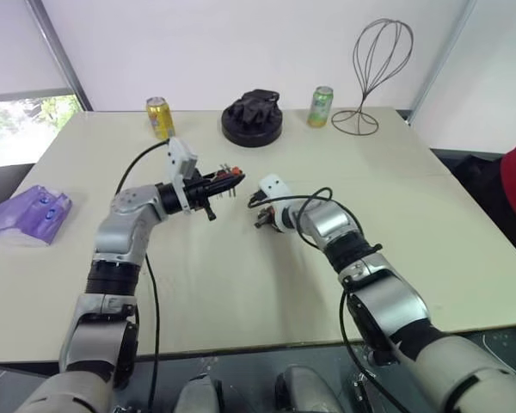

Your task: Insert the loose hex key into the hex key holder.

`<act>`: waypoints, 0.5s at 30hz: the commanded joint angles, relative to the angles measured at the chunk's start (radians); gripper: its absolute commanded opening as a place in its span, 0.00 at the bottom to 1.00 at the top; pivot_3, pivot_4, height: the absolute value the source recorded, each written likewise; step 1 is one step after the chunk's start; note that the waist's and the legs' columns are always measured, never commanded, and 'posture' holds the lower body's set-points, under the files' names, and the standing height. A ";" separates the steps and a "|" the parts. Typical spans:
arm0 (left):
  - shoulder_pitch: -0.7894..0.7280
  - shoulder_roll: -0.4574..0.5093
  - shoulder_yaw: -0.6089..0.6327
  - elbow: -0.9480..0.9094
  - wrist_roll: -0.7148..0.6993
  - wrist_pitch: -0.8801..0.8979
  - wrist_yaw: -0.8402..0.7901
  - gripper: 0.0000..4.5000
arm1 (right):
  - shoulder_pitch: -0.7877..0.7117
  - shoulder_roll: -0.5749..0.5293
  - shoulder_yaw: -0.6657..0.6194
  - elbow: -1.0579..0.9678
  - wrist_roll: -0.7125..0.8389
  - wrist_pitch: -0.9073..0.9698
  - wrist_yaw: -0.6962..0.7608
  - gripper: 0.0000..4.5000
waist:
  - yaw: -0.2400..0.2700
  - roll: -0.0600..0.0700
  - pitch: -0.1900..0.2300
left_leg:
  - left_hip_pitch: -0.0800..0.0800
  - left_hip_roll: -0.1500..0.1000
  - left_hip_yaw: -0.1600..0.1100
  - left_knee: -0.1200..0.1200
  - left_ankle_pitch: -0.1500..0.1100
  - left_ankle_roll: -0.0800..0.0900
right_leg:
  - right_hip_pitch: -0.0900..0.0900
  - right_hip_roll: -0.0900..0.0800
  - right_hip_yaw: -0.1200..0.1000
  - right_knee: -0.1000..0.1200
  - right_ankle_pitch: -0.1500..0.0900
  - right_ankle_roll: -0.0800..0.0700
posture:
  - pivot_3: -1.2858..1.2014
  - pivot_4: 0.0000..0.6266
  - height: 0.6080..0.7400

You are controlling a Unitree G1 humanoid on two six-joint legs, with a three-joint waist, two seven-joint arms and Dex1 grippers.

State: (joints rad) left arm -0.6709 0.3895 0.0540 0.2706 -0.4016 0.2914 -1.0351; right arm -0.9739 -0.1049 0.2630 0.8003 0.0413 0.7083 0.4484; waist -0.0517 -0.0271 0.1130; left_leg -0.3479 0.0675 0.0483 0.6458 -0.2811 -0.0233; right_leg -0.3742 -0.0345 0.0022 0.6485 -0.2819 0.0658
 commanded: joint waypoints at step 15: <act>-0.309 0.047 -0.045 0.351 0.006 0.027 -0.247 0.00 | 0.184 -0.112 -0.362 -0.887 0.302 -0.364 -0.002 0.01 | 0.030 0.015 0.015 | -0.063 -0.003 -0.003 0.006 0.005 -0.008 | -0.064 0.008 0.018 0.013 0.004 0.008 | 0.52 0.24 1.00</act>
State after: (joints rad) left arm -0.9369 0.4392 0.0046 0.5742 -0.4006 0.3420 -1.2604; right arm -0.7919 -0.2359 -0.0433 0.0060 0.2367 0.2996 0.4637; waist -0.0215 -0.0119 0.1279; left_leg -0.4105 0.0643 0.0452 0.6518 -0.2758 -0.0314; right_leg -0.4384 -0.0264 0.0201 0.6614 -0.2776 0.0741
